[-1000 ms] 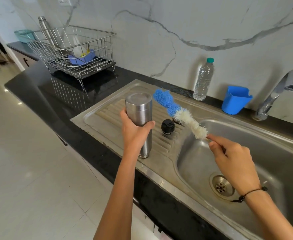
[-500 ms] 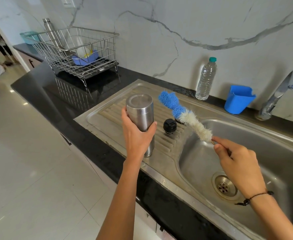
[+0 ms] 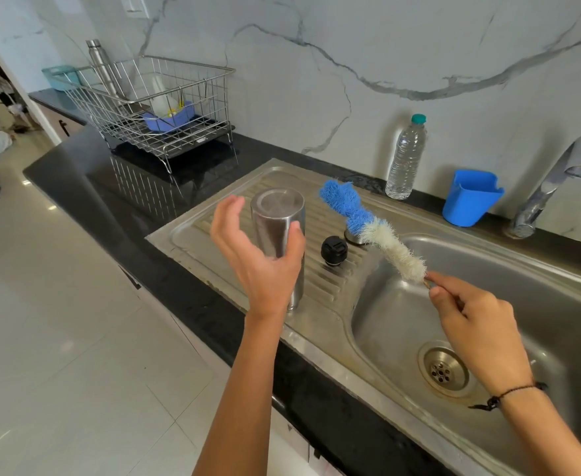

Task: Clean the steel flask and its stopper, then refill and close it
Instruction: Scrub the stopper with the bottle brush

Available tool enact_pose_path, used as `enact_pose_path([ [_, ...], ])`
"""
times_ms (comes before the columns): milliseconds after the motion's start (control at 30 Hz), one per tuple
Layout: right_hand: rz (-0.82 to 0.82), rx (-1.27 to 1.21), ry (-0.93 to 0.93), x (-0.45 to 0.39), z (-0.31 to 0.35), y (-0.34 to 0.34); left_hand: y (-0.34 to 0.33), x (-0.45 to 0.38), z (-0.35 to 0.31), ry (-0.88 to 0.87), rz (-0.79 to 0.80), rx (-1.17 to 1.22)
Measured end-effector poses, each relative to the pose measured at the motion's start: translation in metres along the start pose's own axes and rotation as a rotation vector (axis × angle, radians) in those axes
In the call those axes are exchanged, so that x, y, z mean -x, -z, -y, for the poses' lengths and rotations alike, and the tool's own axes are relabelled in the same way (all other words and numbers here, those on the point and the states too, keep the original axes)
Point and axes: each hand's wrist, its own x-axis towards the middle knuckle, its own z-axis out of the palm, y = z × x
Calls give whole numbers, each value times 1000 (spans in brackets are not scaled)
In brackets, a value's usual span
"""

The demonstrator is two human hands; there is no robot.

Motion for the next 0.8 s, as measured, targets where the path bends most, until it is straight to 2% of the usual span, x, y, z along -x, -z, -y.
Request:
enact_pose_path([
  [100, -11, -2, -16, -2, -2, 5, -14, -14, -31, -232, -62, 131],
  [200, -21, -6, -36, -5, -4, 10, -43, 1, -45, -293, 72, 183],
  [333, -35, 12, -80, -6, -13, 21, -76, 43, -24, -123, 487, 2],
  [400, -47, 14, -118, -3, -19, 30, -86, 58, -5, -6, 618, -132],
  [500, -83, 70, -171, 0, -31, 41, -105, 69, 18, 171, 697, -308],
  [600, -109, 131, -240, 6, -44, 47, -120, 73, 34, 360, 842, -503],
  [700, -122, 185, -314, 7, -54, 55, -131, 80, 48, 395, 921, -588],
  [800, -131, 239, -328, 1, -52, 64, -137, 86, 55, 366, 931, -600],
])
